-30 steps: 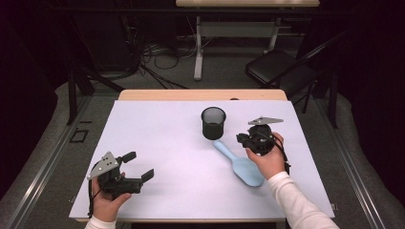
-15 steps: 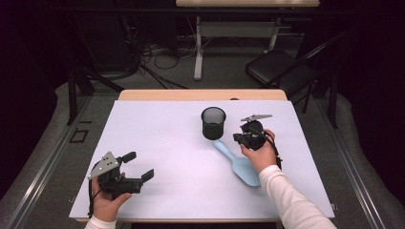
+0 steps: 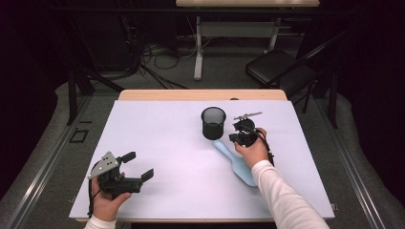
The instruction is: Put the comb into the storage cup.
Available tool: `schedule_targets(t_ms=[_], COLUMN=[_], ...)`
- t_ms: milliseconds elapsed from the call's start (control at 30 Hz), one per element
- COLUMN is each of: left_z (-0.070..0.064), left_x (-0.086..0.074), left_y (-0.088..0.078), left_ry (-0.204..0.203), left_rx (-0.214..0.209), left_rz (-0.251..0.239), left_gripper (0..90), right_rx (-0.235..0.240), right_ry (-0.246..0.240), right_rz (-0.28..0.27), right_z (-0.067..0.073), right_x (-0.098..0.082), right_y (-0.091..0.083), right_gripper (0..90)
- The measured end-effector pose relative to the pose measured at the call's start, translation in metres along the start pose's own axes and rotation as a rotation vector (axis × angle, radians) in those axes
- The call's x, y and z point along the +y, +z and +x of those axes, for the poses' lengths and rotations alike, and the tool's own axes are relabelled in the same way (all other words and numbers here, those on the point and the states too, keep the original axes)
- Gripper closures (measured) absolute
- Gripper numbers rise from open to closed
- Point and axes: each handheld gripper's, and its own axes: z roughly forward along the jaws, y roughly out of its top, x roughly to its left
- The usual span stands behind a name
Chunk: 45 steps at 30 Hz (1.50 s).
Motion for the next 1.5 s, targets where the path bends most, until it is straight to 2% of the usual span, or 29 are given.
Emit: schedule_targets(t_ms=[433, 700, 767, 800, 933, 1067, 1100, 1500], left_z=[0.001, 0.001, 0.001, 0.001, 0.002, 0.002, 0.002, 0.002], left_x=[-0.001, -0.001, -0.001, -0.001, -0.001, -0.001, -0.001, -0.001], left_y=[0.001, 0.001, 0.001, 0.001, 0.001, 0.001, 0.002, 0.002], left_ry=[-0.001, -0.003, -0.002, -0.003, -0.003, -0.005, -0.007, -0.009], left_rx=[0.001, 0.002, 0.003, 0.003, -0.001, -0.003, -0.002, -0.002], left_rz=[0.004, 0.005, 0.005, 0.005, 0.004, 0.004, 0.004, 0.004], left_gripper=[1.0, 1.0, 1.0, 1.0, 1.0, 1.0, 1.1, 1.0], right_rx=[-0.011, -0.005, -0.01, -0.011, -0.004, 0.006, 0.004, 0.044], right_ry=[0.025, 0.006, 0.007, -0.006, 0.005, -0.006, 0.007, -0.036], right_rz=[0.058, 0.086, 0.104, 0.101, 0.107, 0.104, 0.108, 0.132], right_z=[0.002, 0.009, 0.012, 0.013, 0.014, 0.016, 0.017, 0.031], right_x=[0.001, 0.002, 0.003, 0.003, 0.003, 0.003, 0.003, 0.002], right_y=[0.022, 0.035, 0.036, 0.037, 0.038, 0.038, 0.038, 0.039], right_gripper=[90.0, 89.8, 89.9, 90.0, 90.0, 90.0, 90.0, 90.0])
